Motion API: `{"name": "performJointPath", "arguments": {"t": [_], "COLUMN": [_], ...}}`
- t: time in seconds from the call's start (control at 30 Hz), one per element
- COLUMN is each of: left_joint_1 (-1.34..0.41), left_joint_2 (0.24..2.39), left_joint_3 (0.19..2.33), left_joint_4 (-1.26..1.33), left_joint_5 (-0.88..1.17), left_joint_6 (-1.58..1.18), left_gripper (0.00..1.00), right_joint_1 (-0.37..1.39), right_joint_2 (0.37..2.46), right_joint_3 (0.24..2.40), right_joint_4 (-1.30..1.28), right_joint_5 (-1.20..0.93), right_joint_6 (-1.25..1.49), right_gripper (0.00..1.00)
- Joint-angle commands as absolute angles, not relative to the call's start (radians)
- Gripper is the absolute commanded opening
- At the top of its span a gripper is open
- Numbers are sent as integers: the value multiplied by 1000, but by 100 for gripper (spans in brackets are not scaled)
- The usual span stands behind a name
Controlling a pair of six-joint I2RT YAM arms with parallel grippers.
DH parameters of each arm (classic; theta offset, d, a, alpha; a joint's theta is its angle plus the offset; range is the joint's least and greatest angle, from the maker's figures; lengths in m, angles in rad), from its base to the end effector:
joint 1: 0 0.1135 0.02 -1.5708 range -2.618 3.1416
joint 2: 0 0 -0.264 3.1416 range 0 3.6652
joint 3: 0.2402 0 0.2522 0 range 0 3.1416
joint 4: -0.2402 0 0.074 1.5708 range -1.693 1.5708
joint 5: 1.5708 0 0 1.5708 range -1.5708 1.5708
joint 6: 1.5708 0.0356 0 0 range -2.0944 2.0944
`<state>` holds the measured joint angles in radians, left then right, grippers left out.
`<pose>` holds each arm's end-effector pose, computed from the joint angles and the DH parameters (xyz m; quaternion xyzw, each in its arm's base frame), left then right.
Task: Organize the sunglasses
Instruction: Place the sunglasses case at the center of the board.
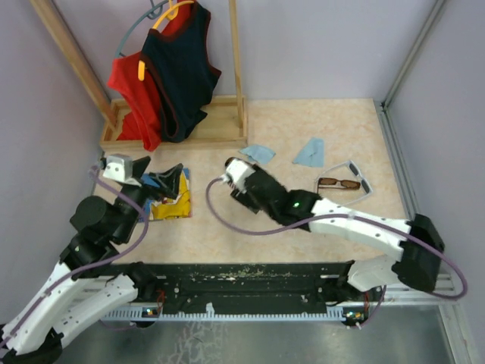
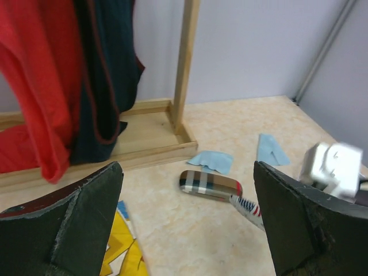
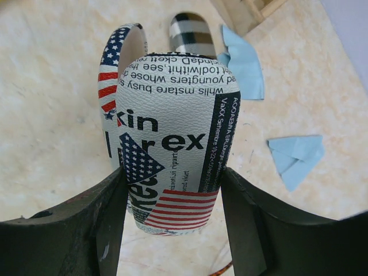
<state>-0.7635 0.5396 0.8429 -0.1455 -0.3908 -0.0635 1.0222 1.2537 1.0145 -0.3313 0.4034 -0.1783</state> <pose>0.0924 -0.0697 0.3964 0.0796 0.6488 -0.1844 0.7339 0.1578 0.2314 0.3069 -0.4063 0.7637 0.0320 0.5006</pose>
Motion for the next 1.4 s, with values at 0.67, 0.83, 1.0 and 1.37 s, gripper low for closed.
{"name": "performJointPath", "arguments": {"t": [0.67, 0.83, 1.0, 1.37], "left_joint_1": [-767, -767, -767, -767], "left_joint_2": [460, 457, 453, 448], "left_joint_3": [852, 845, 838, 832], "left_joint_4": [-281, -278, -277, -279], "left_joint_5": [-464, -459, -460, -464], "left_joint_6": [-35, -38, -41, -46], "left_gripper": [100, 100, 100, 100], "right_joint_1": [1268, 1273, 1282, 1308], "right_joint_2": [1827, 1850, 1867, 1874], "right_joint_3": [1089, 1085, 1078, 1072], "right_joint_4": [-50, -56, -65, -106], "right_joint_5": [985, 978, 970, 955], "right_joint_6": [-701, -698, -678, -601], "right_gripper": [36, 43, 52, 78]}}
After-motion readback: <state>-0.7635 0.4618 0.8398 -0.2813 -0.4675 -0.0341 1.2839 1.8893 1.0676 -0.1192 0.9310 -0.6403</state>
